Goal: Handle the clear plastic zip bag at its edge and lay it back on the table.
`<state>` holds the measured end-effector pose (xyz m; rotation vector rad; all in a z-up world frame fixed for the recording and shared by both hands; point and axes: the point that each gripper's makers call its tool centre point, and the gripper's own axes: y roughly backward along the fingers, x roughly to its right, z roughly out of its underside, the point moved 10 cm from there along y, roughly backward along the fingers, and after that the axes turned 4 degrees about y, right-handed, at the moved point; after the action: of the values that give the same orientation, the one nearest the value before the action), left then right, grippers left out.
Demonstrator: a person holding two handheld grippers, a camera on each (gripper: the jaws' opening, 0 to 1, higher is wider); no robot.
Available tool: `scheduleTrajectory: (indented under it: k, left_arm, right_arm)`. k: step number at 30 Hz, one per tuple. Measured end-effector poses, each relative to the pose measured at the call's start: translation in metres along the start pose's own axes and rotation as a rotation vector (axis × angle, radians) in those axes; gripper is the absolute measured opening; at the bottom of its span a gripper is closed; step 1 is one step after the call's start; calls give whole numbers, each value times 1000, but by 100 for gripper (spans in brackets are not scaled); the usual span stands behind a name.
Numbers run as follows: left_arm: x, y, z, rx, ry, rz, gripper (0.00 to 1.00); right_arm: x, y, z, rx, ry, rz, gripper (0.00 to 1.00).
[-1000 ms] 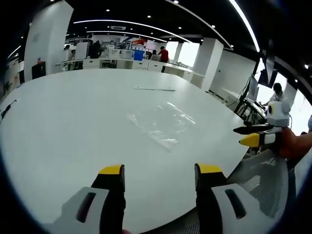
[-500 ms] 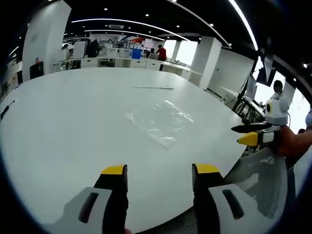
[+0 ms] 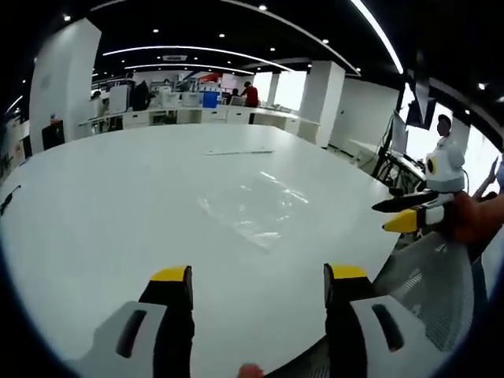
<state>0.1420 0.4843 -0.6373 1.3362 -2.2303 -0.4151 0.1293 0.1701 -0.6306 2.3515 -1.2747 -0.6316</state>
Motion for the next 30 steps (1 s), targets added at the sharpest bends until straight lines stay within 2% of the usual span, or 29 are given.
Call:
scheduleTrajectory:
  k: [2, 4, 5, 8, 15, 17, 19, 22, 30]
  left_arm:
    - [-6, 2, -2, 19, 51, -9, 67]
    - [-4, 4, 1, -5, 87, -22, 68]
    - [-11, 6, 2, -19, 109, -33, 68]
    - [-15, 9, -1, 16, 135, -33, 67]
    - [-9, 8, 1, -7, 125, -25, 66]
    - [-8, 9, 2, -34, 136, -12, 62]
    - [-6, 8, 2, -37, 125, -5, 56]
    - [-4, 7, 3, -45, 106, 0, 57]
    - [-7, 8, 4, -34, 117, -13, 62]
  right_arm:
    - [0, 0, 0, -1, 1, -2, 80]
    - [-2, -1, 0, -8, 8, -7, 80]
    - [-2, -2, 0, -12, 13, -11, 80]
    - [-3, -4, 0, -18, 29, -18, 80]
    - [-5, -11, 2, -78, 99, -23, 73]
    - [-10, -17, 3, -106, 114, -36, 71]
    - [-12, -23, 1, -116, 117, -46, 70]
    - [-18, -33, -6, -117, 127, -60, 69]
    - [-30, -70, -21, -165, 267, -133, 69]
